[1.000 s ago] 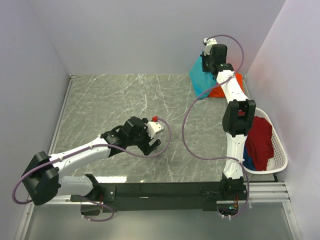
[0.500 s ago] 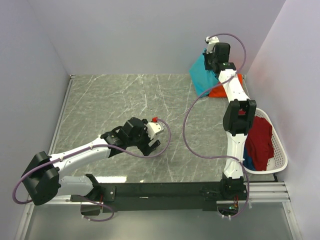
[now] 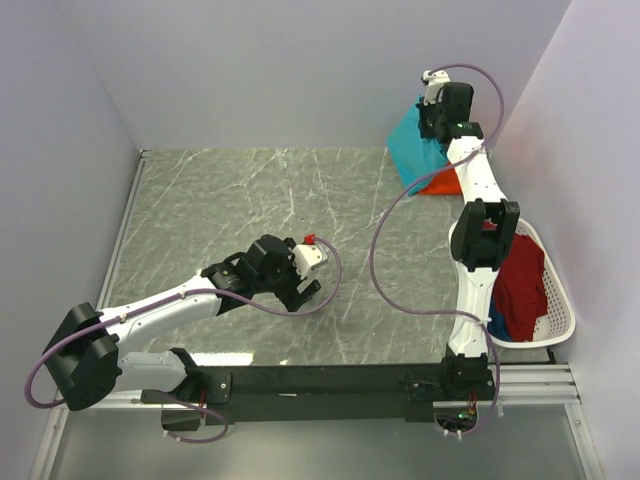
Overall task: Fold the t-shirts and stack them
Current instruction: Neatly place the folded tshirt to the corner
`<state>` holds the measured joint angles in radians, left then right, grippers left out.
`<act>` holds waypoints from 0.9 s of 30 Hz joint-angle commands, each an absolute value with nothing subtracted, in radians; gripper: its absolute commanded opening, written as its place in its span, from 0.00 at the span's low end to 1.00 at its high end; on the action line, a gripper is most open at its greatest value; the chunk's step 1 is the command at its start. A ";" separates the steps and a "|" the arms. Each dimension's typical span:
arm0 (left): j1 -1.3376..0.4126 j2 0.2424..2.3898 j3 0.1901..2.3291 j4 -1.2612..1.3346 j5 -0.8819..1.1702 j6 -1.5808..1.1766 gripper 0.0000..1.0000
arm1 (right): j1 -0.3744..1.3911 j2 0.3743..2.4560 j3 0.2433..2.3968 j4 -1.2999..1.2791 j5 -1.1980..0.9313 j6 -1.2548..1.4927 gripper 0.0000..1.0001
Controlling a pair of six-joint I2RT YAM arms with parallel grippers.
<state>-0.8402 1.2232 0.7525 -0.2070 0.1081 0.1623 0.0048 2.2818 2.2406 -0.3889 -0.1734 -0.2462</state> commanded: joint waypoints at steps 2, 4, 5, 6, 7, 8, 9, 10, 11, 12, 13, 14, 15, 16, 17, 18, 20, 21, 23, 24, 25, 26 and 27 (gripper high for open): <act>-0.842 1.218 0.759 -0.176 0.109 0.153 0.91 | -0.034 2.237 2.304 -0.365 -0.193 -0.261 0.00; -0.842 1.220 0.761 -0.178 0.112 0.155 0.91 | -0.038 2.237 2.306 -0.364 -0.199 -0.262 0.00; -0.842 1.221 0.762 -0.179 0.112 0.155 0.91 | -0.040 2.237 2.307 -0.364 -0.199 -0.262 0.00; -0.842 1.221 0.762 -0.179 0.112 0.155 0.91 | -0.043 2.237 2.307 -0.361 -0.199 -0.264 0.00; -0.842 1.224 0.764 -0.179 0.115 0.156 0.91 | -0.044 2.240 2.306 -0.360 -0.199 -0.267 0.00; -0.842 1.224 0.764 -0.179 0.115 0.158 0.91 | -0.046 2.243 2.307 -0.362 -0.201 -0.270 0.00; -0.841 1.226 0.765 -0.179 0.115 0.158 0.91 | -0.049 2.244 2.306 -0.365 -0.198 -0.279 0.00; -0.842 1.227 0.765 -0.178 0.112 0.158 0.91 | -0.051 2.250 2.306 -0.365 -0.195 -0.284 0.00; -0.842 1.226 0.765 -0.175 0.110 0.156 0.91 | -0.054 2.253 2.303 -0.365 -0.193 -0.288 0.00; -0.842 1.226 0.765 -0.178 0.110 0.158 0.91 | -0.055 2.255 2.299 -0.361 -0.190 -0.302 0.00; -0.842 1.227 0.765 -0.179 0.110 0.158 0.91 | -0.058 2.261 2.298 -0.359 -0.187 -0.311 0.00; -0.841 1.227 0.767 -0.181 0.110 0.156 0.91 | -0.060 2.264 2.292 -0.356 -0.181 -0.319 0.00; -0.842 1.227 0.767 -0.184 0.110 0.156 0.91 | -0.063 2.267 2.289 -0.350 -0.179 -0.339 0.00; -0.842 1.229 0.765 -0.184 0.113 0.158 0.91 | -0.066 2.275 2.292 -0.347 -0.173 -0.345 0.00; -0.842 1.230 0.767 -0.192 0.114 0.156 0.91 | -0.071 2.279 2.295 -0.345 -0.170 -0.354 0.00; -0.842 1.235 0.775 -0.196 0.118 0.153 0.91 | -0.071 2.284 2.298 -0.342 -0.166 -0.370 0.00; -0.842 1.238 0.781 -0.204 0.124 0.155 0.90 | -0.077 2.299 2.309 -0.339 -0.160 -0.382 0.00; -0.842 1.242 0.788 -0.207 0.124 0.156 0.90 | -0.080 2.304 2.312 -0.337 -0.158 -0.396 0.00; -0.842 1.246 0.795 -0.210 0.121 0.158 0.90 | -0.084 2.313 2.313 -0.331 -0.150 -0.420 0.00; -0.842 1.250 0.799 -0.213 0.120 0.160 0.90 | -0.086 2.315 2.312 -0.324 -0.147 -0.431 0.00; -0.842 1.252 0.802 -0.213 0.123 0.161 0.90 | -0.087 2.319 2.312 -0.319 -0.146 -0.437 0.00; -0.842 1.253 0.802 -0.215 0.123 0.160 0.90 | -0.090 2.322 2.315 -0.318 -0.146 -0.446 0.00; -0.842 1.259 0.805 -0.215 0.126 0.161 0.90 | -0.094 2.324 2.318 -0.316 -0.146 -0.448 0.00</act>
<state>-0.8402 1.2533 0.7555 -0.2115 0.1089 0.1627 -0.0769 2.3157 2.2608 -0.3813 -0.1642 -0.3988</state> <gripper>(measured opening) 0.903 0.058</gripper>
